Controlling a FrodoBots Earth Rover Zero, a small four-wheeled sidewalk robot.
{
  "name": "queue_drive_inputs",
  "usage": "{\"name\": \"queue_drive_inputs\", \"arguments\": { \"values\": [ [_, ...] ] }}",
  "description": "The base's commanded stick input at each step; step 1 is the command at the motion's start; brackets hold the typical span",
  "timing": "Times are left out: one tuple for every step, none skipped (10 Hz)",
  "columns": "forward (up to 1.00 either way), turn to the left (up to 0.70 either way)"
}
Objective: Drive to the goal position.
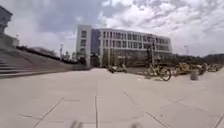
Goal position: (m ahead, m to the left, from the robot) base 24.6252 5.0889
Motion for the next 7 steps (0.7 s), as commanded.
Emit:
{"name": "queue_drive_inputs", "arguments": {
  "values": [
    [0.99, 0.06],
    [0.99, 0.06],
    [0.99, 0.06],
    [0.99, 0.06],
    [0.99, 0.06],
    [0.99, 0.06],
    [0.99, 0.06]
  ]
}}
